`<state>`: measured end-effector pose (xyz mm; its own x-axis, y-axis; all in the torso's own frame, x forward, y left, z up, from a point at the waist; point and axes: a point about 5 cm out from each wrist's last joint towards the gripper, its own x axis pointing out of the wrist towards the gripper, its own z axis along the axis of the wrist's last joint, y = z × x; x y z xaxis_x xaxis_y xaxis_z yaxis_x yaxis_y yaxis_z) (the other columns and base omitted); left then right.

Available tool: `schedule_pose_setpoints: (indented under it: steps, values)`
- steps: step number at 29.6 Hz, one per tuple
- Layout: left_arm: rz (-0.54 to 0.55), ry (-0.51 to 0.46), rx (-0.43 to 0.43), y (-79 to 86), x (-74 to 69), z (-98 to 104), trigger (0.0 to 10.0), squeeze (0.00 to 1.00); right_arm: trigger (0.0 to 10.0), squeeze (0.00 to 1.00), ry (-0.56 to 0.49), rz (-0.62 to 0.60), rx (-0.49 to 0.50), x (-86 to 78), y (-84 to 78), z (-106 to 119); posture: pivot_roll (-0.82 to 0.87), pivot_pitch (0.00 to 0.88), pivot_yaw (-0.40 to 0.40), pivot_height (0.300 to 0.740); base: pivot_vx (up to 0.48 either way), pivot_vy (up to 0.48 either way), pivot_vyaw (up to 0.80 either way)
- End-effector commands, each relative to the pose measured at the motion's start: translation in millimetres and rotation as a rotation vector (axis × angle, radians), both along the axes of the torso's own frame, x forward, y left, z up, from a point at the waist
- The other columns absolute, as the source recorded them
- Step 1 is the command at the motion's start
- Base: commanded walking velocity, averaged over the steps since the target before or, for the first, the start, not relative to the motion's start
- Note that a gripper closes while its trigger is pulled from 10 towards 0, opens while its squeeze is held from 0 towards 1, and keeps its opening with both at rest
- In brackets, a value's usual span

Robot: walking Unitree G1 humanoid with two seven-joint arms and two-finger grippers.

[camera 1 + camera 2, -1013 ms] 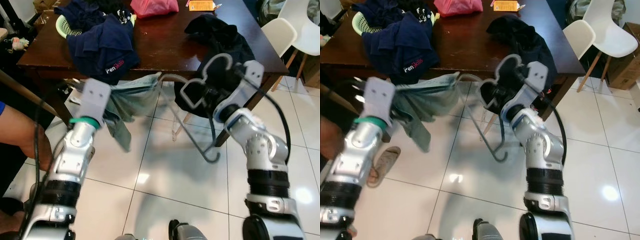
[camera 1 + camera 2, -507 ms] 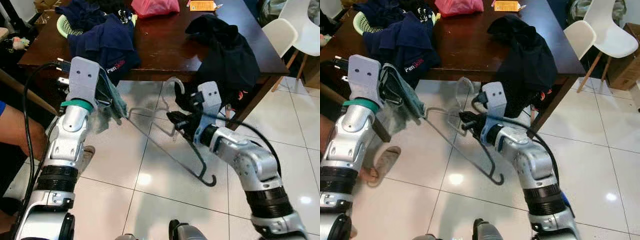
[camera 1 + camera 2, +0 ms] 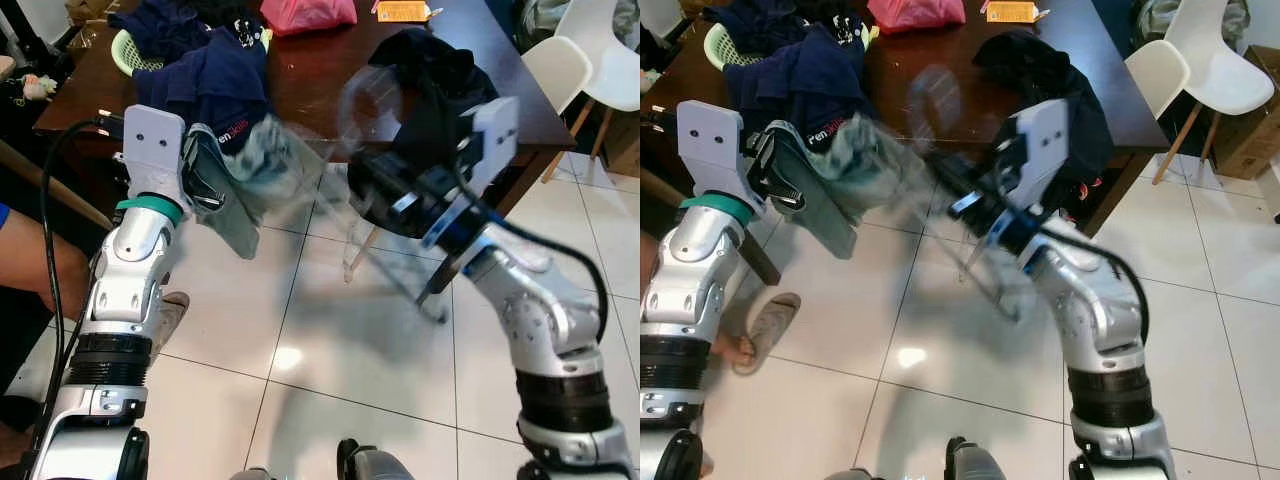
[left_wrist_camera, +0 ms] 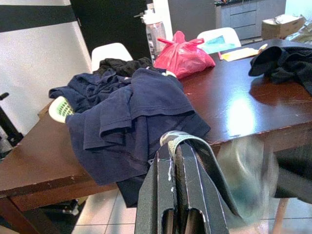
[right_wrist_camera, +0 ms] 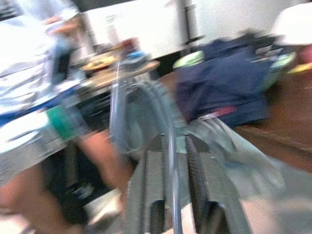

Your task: Hang hanger

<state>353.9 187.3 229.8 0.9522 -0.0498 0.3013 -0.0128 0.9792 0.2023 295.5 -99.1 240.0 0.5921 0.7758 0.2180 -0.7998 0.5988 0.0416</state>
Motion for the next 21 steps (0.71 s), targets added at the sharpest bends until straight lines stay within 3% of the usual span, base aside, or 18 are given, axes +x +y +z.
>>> schedule_pose_setpoints:
  steps: [1,6,7,9,10,21]
  values:
    - [-0.001,0.005,0.0,-1.7,0.2,-0.5,10.0,0.0,10.0,1.0,-0.001,0.056,-0.03,-6.3,5.3,-4.6,0.0,0.091,0.022,0.74,0.0,0.0,0.0]
    - [0.005,0.006,-0.007,-0.4,-0.6,0.4,10.0,0.0,10.0,1.0,-0.022,0.055,-0.047,-4.3,5.3,-8.3,0.0,0.09,0.02,0.74,0.0,0.0,0.0]
    - [0.004,0.007,-0.01,-0.3,-0.9,0.6,10.0,0.0,10.0,0.84,-0.003,-0.01,-0.089,2.8,1.6,-14.0,0.0,0.09,0.018,0.74,0.0,0.0,0.0]
    - [0.003,0.008,-0.012,-0.4,-1.2,0.7,10.0,0.0,10.0,0.84,0.02,-0.089,-0.141,10.8,-3.3,-20.6,0.0,0.09,0.018,0.74,0.0,0.0,0.0]
    - [0.0,0.006,-0.019,-0.8,-1.8,1.2,10.0,0.0,10.0,0.0,0.042,-0.176,-0.133,19.6,-14.4,-22.8,0.0,0.089,0.017,0.74,0.0,0.0,0.0]
    - [-0.002,0.016,-0.015,-0.7,-1.8,-1.8,10.0,0.0,10.0,0.0,0.058,-0.203,-0.107,19.9,-19.9,-23.4,0.0,0.087,0.021,0.74,0.0,0.0,0.0]
